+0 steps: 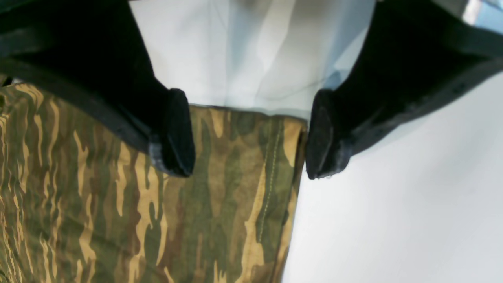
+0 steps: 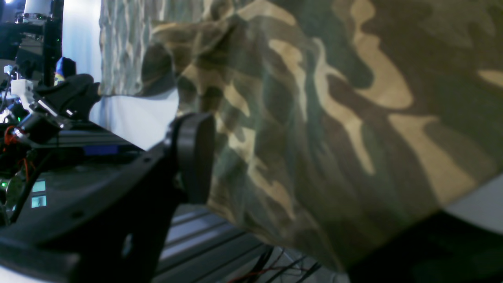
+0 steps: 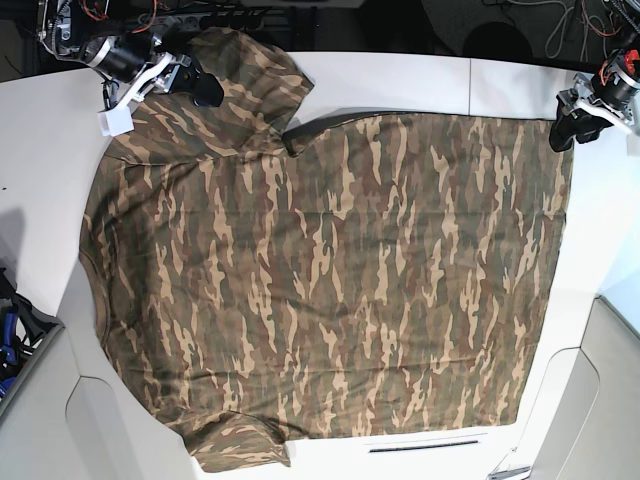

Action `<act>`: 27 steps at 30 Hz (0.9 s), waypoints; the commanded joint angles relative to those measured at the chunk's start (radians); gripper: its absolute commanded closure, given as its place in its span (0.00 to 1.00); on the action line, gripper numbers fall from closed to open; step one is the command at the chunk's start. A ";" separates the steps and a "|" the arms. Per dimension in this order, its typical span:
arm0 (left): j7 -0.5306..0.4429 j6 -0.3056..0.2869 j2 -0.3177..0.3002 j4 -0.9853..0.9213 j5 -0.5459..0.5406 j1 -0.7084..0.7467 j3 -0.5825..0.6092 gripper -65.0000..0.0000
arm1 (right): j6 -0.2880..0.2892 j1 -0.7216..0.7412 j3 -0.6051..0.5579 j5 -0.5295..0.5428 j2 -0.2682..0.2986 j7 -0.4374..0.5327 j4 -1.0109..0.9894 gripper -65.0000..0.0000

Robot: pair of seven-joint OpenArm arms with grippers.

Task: Fold the T-shirt properly
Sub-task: 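Lower both grippers and grasp the shirt's shoulder corners, then lift the shoulder edge with both grippers and fold it over the body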

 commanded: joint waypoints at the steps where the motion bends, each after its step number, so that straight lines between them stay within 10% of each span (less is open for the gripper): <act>1: 0.027 -0.007 -0.012 0.006 0.004 0.006 -0.001 0.38 | -0.003 -0.008 0.000 -0.023 0.005 -0.025 0.004 0.55; 7: 0.027 -0.007 -0.012 0.006 0.005 -0.021 -0.001 0.98 | 0.005 -0.008 0.000 -0.023 0.005 -0.024 0.004 1.00; 27: 0.057 -0.064 -0.048 0.187 -0.029 -0.029 -0.016 1.00 | 0.025 0.004 0.160 0.109 0.006 -0.065 0.229 1.00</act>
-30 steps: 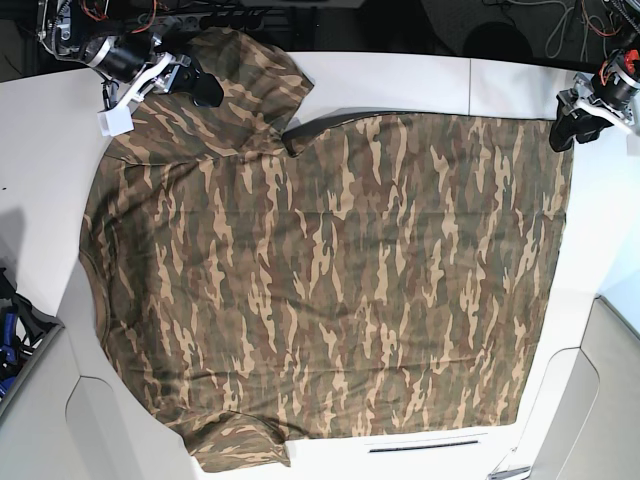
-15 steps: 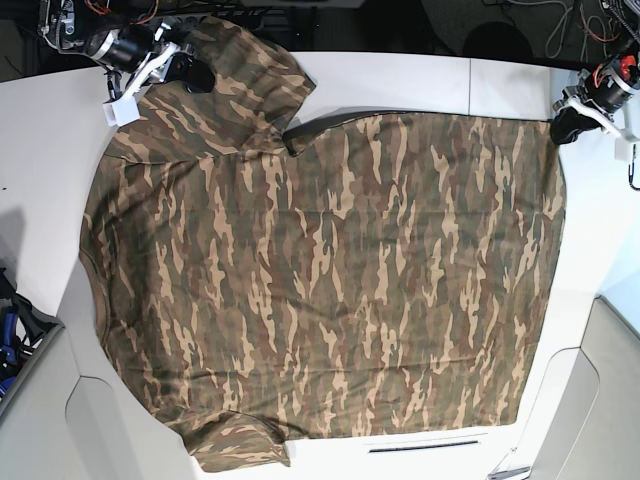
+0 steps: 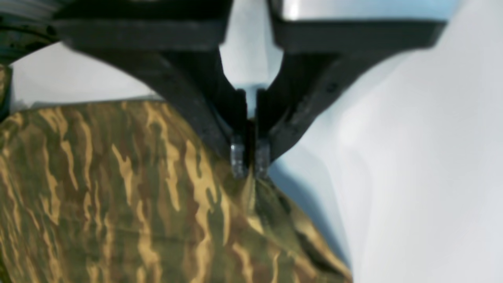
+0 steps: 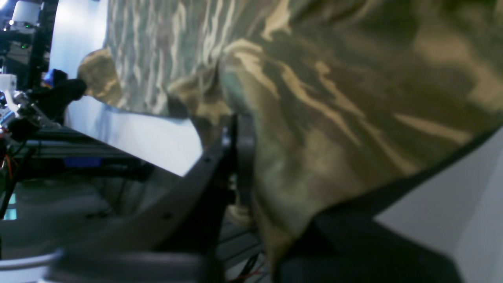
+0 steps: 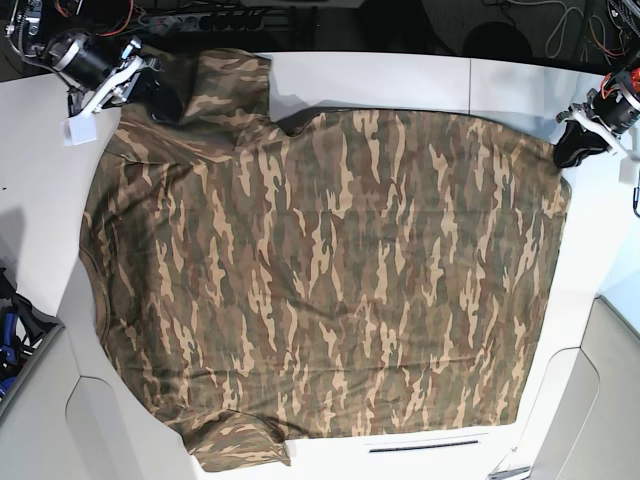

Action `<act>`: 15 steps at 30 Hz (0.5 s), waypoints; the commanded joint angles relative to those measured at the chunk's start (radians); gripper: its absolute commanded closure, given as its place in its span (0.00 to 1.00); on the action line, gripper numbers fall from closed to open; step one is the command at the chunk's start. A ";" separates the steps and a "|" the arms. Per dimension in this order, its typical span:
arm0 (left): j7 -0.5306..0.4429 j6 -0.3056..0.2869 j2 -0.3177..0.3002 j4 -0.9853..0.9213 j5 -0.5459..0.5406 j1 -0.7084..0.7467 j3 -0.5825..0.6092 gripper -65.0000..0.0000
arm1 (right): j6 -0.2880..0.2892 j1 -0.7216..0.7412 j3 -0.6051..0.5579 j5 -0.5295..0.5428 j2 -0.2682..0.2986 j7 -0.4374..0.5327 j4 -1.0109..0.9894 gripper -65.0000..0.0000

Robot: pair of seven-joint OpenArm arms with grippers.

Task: Fold the T-shirt properly
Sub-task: 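Lift the shoulder edge with both grippers and fold it over the body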

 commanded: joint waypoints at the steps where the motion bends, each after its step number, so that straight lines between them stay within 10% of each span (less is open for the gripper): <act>1: -0.020 -0.017 -0.020 0.029 -0.017 0.000 -0.010 1.00 | 0.009 0.010 0.016 0.026 0.009 0.010 0.035 1.00; 15: -0.111 0.001 -0.020 0.061 0.112 -0.109 -0.009 1.00 | 0.005 0.228 0.052 -0.082 0.012 0.010 0.048 1.00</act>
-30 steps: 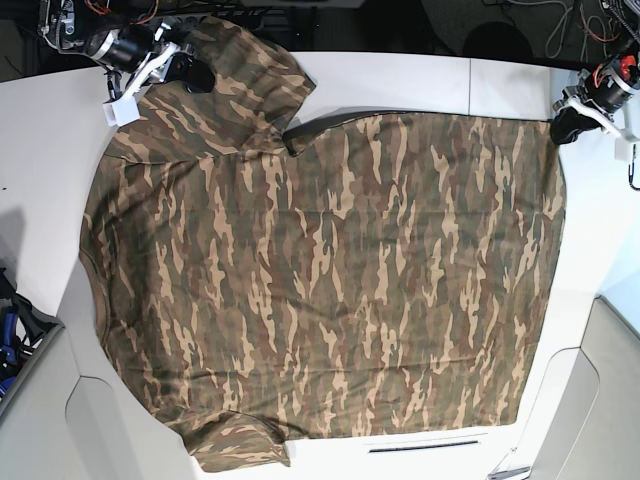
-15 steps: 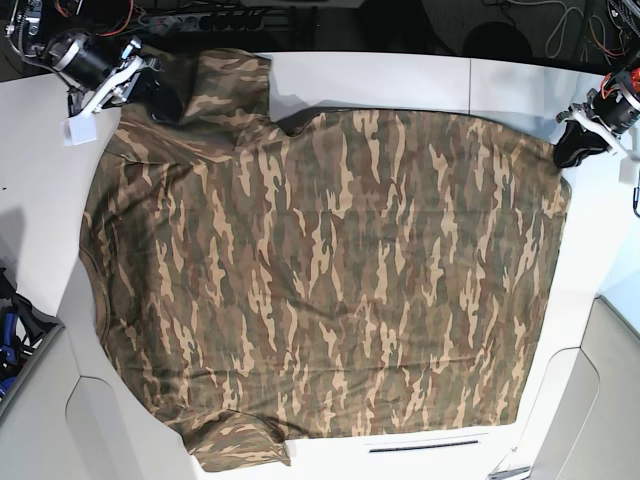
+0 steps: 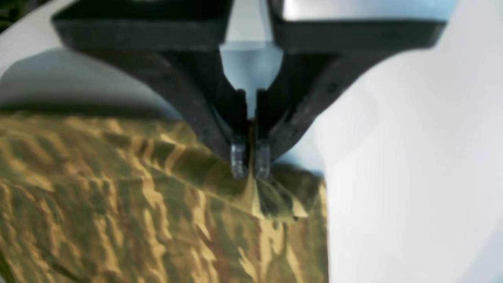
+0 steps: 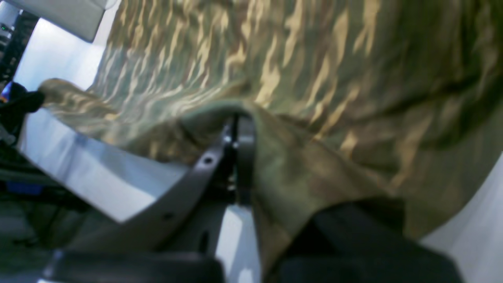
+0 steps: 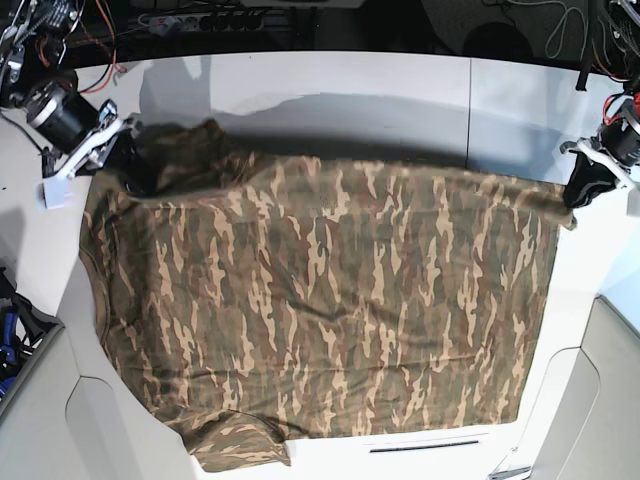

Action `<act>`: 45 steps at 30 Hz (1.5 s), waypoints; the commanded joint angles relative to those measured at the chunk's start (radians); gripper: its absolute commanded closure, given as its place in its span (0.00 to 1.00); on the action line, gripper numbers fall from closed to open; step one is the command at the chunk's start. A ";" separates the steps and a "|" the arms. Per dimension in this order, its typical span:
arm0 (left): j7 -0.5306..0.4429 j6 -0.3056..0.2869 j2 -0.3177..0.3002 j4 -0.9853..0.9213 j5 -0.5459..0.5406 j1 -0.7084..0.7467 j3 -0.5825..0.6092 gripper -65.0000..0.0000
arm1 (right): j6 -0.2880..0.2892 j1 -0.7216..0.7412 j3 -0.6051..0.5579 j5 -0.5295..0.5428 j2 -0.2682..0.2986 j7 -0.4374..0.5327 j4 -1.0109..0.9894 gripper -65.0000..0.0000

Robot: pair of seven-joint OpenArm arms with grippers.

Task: Fold the T-shirt properly
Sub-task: 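Lift the shoulder edge with both grippers and fold it over the body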

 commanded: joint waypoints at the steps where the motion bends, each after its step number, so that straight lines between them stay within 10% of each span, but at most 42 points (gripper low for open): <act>1: -0.035 -0.003 -0.020 0.016 0.001 -0.018 -0.009 1.00 | 0.003 0.024 0.006 0.009 0.012 0.026 0.002 1.00; 24: -0.198 0.090 -0.020 -0.275 0.288 -0.423 0.185 1.00 | 0.004 0.604 -0.044 -0.168 0.039 0.112 -0.639 1.00; 40: -0.287 0.129 -0.019 -0.521 0.336 -0.570 0.289 0.98 | 0.003 0.730 -0.226 -0.402 0.066 0.338 -0.851 1.00; 45: -0.283 0.139 -0.019 -0.532 0.332 -0.574 0.289 0.62 | 0.001 0.730 -0.226 -0.436 0.066 0.358 -0.861 0.47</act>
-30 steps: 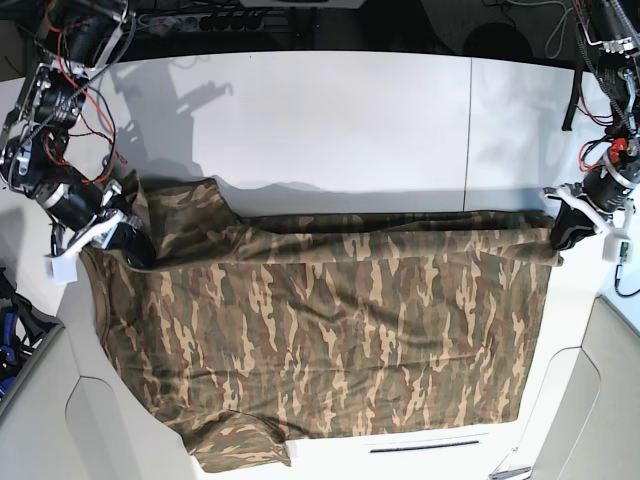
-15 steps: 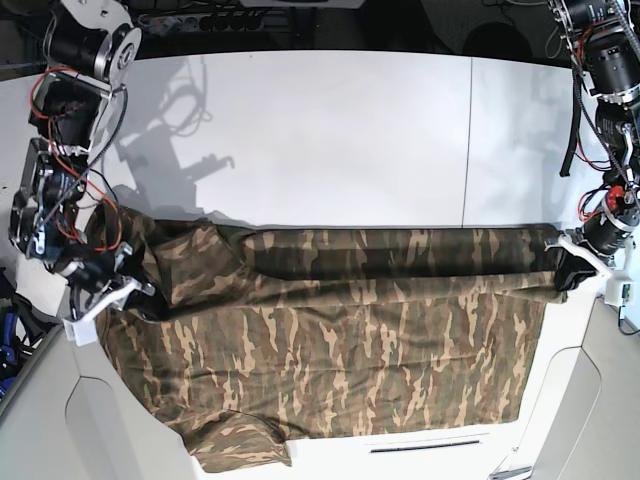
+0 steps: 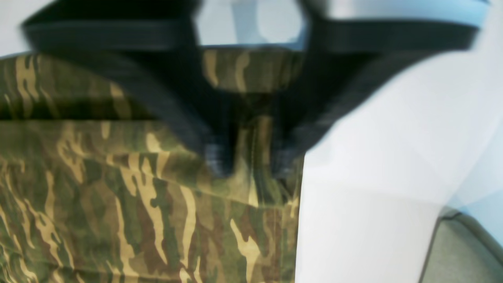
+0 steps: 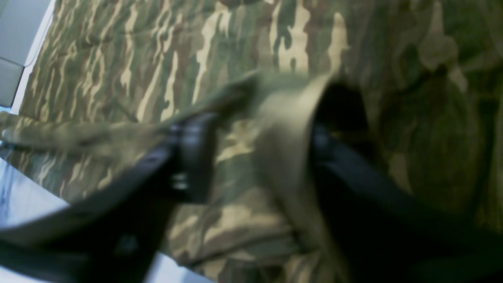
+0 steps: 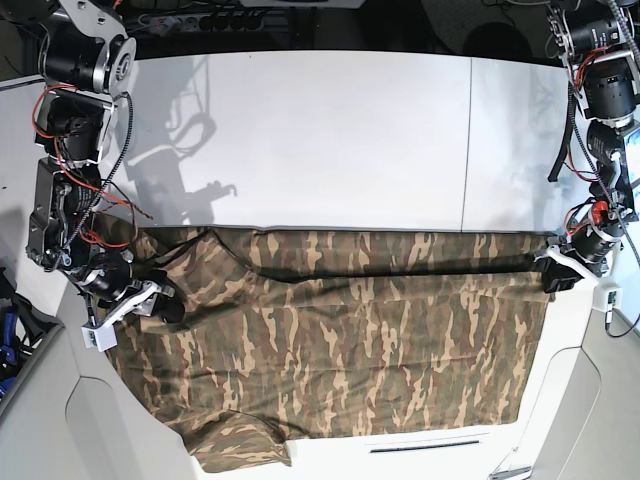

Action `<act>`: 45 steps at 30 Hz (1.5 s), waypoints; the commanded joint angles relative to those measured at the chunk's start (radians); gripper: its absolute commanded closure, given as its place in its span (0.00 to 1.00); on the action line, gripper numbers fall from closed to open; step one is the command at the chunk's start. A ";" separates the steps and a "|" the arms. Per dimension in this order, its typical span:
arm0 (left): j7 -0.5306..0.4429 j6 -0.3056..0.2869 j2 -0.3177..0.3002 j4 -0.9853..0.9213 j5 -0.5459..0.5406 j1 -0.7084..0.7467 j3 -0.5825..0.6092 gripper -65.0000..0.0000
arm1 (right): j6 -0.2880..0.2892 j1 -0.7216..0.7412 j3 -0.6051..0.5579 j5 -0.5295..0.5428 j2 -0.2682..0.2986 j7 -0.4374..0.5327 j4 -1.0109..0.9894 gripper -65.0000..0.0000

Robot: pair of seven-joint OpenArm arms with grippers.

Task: Fold the T-shirt properly
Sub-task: 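Lift the shoulder edge with both grippers and fold it over the body, then lay the folded edge down and pull it taut with both grippers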

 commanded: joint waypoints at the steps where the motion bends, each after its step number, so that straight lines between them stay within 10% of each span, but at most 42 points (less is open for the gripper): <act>1: -0.005 -0.003 -0.020 0.013 -0.018 -0.021 -0.006 0.57 | 0.001 0.030 0.002 0.020 0.013 0.020 0.013 0.41; 17: 0.300 -0.064 -0.020 0.100 -0.297 -0.001 -0.241 0.54 | 0.000 -0.002 0.234 0.119 0.017 -0.182 0.200 0.39; 24: 0.285 -0.064 -0.019 0.099 -0.303 0.069 -0.244 0.38 | -0.005 -0.080 0.337 0.151 0.040 -0.172 0.200 0.39; 45: 0.167 -0.063 0.037 -0.015 -0.278 0.100 -0.242 0.38 | -0.006 -0.278 0.344 0.226 0.076 -0.103 0.161 0.39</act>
